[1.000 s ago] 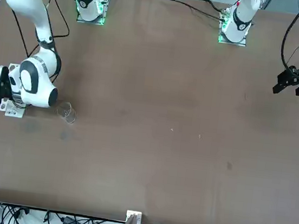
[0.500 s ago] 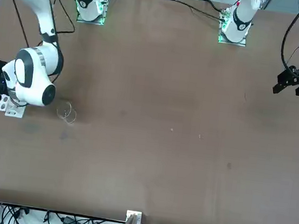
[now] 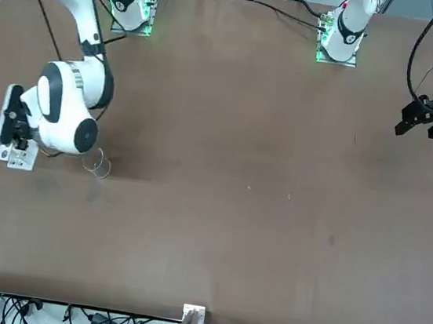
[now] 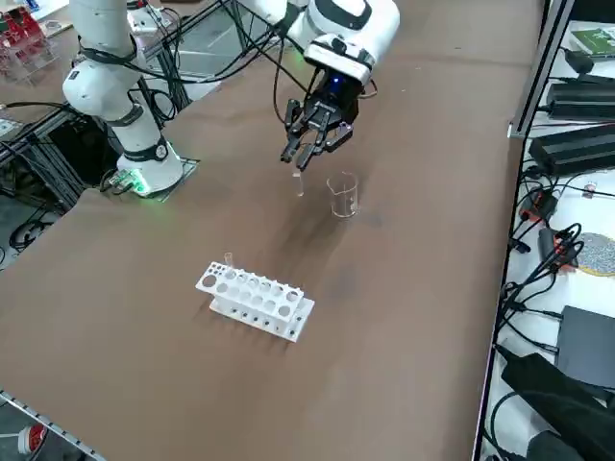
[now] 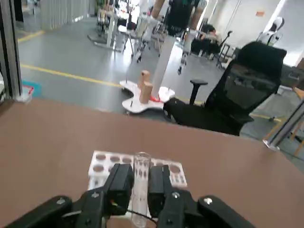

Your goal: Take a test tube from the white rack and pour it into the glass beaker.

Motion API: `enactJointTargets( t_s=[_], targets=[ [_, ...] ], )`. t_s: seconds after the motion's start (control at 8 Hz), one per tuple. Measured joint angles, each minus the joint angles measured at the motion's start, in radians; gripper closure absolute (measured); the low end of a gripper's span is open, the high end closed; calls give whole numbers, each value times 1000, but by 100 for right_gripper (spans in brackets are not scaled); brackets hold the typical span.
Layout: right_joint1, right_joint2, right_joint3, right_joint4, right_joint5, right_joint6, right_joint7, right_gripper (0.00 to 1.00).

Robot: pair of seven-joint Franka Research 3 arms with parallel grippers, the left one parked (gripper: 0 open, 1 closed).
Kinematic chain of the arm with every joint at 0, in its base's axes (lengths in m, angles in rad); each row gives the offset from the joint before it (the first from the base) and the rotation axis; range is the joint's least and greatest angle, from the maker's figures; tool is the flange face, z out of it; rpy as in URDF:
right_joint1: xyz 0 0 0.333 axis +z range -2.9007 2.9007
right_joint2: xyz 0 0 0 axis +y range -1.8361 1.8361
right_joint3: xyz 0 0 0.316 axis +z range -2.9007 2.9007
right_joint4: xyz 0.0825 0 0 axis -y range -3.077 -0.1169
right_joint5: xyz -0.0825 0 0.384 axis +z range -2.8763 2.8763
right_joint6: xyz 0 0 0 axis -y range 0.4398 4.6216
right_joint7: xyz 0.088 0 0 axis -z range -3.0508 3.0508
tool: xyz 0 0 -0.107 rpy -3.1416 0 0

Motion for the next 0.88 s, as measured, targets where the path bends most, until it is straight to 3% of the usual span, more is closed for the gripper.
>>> enactJointTargets(
  t_s=[0.38,0.88],
  targets=[
    [68,15,1,51,152,0,0,77],
    [95,39,1,165,369,7,-80,76]
  ],
)
